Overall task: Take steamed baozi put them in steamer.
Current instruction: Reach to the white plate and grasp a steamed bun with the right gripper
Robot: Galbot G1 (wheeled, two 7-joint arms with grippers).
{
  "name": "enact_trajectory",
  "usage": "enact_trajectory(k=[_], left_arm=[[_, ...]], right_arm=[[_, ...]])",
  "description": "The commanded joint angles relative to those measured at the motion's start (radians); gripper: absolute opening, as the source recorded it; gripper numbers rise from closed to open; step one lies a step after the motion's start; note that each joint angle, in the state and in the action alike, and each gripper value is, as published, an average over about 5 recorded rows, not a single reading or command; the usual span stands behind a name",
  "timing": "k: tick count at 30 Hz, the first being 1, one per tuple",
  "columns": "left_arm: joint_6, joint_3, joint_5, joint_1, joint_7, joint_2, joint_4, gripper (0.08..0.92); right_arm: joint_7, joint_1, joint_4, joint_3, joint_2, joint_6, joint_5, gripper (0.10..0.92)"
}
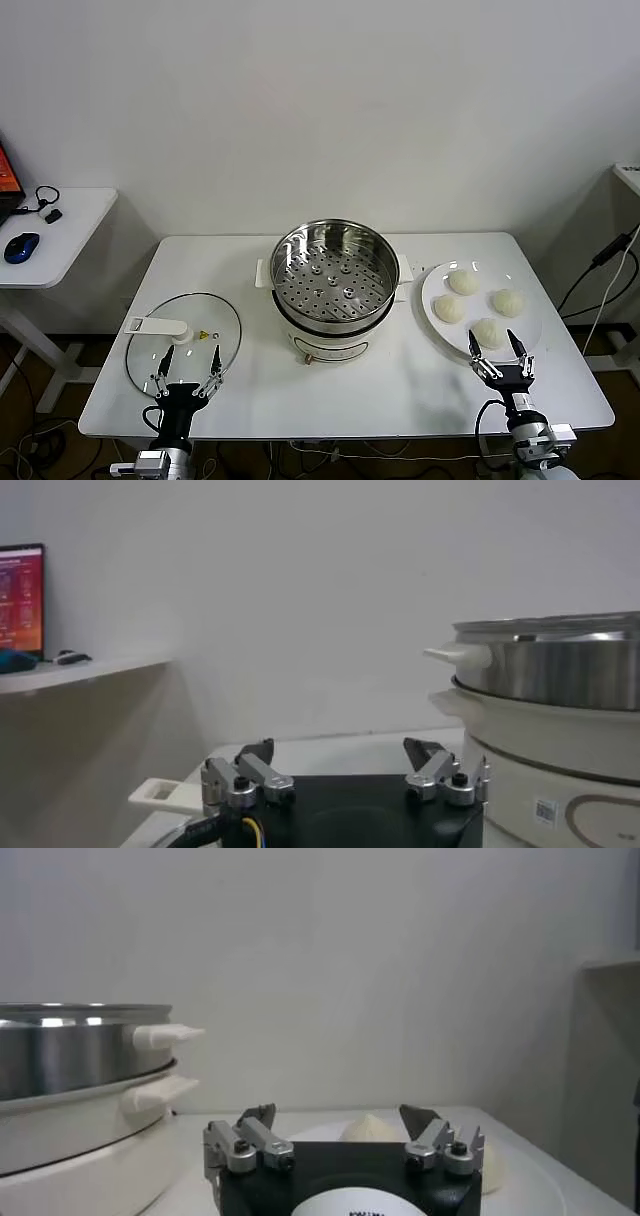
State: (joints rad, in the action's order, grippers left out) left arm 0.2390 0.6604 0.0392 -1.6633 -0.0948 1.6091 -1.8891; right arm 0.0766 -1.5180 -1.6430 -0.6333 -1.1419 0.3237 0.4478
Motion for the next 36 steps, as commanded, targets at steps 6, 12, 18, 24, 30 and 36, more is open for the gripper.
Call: enact_trajectory(k=[6,12,18,24,30,36], left_arm=[[-0.003,-0.016,0.009,0.002,0.000,0.029,-0.003,0.823],[0.003,-0.026,0.014,0.002,0.000,0.026,0.002,0.823],[0.012,-0.040,0.023,-0.004,0.000,0.024,-0.002,0.823],[0.022,-0.051,0.040,-0.002,0.000,0.023,0.008,0.823],[0.038,-0.055,0.062,-0.001,0.001,0.022,0.026,0.823],[0.048,-0.057,0.069,0.003,0.002,0.022,0.038,0.823]], right_arm=[[-0.048,0.219,-0.016,-0.006,0.123,-0.378,-0.100,0.823],[0.014,0.406,0.001,0.056,0.255,-0.641,-0.123,0.823],[0.147,0.605,0.059,0.190,0.408,-0.796,-0.163,0.823],[0.363,0.833,0.140,0.452,0.605,-0.847,-0.211,0.823],[0.575,1.212,0.306,0.877,0.699,-0.755,-0.245,0.823],[0.751,1.572,0.455,1.295,0.702,-0.585,-0.295,0.823]])
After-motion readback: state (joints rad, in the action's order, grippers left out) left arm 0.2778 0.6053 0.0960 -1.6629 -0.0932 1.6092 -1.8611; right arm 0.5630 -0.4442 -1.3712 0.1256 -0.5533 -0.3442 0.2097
